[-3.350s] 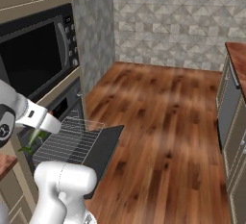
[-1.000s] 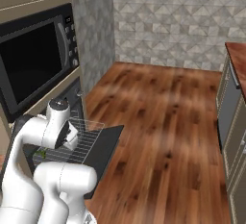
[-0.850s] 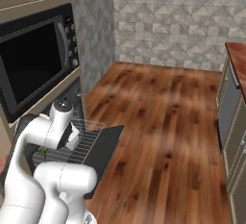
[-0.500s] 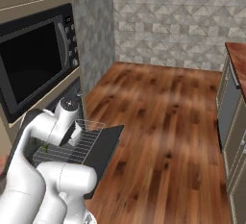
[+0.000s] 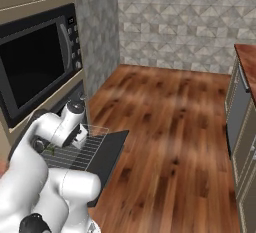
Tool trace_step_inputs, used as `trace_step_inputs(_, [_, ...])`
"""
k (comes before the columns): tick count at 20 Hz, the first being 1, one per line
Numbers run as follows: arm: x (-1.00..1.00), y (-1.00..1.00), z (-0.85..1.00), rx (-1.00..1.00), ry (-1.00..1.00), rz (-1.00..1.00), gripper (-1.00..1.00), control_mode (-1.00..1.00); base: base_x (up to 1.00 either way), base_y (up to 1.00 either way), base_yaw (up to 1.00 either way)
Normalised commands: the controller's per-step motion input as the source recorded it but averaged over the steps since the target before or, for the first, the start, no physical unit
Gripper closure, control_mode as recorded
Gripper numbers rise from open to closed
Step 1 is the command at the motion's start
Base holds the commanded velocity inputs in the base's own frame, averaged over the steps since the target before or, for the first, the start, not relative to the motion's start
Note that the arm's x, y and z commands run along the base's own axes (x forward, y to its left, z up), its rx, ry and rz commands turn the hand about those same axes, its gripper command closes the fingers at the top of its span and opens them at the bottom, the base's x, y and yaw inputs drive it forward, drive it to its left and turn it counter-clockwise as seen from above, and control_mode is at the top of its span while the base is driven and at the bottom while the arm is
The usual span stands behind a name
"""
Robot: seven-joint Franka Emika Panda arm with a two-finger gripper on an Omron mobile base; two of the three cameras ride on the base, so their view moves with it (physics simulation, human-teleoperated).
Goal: Place the fish on the rack of the oven, and slide the rack back inside. Close the oven door.
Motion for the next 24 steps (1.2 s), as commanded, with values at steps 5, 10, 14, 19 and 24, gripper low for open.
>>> trace_step_inputs(5, [0.25, 0.06, -0.47, 0.0, 0.0, 0.0, 1.0, -1.0, 0.0, 0.0, 0.0])
trace_step_inputs(10, [0.08, 0.0, -0.46, 0.0, -0.02, 0.0, 1.0, -1.0, 0.0, 0.0, 0.0])
trace_step_inputs(14, [0.0, 0.0, -0.33, 0.0, -0.03, 0.0, 1.0, -1.0, 0.0, 0.0, 0.0])
trace_step_inputs(19, [0.01, 0.0, -0.31, 0.0, -0.03, 0.0, 1.0, -1.0, 0.0, 0.0, 0.0])
trace_step_inputs(24, [0.11, 0.0, -0.41, 0.0, -0.03, 0.0, 1.0, -1.0, 0.0, 0.0, 0.0])
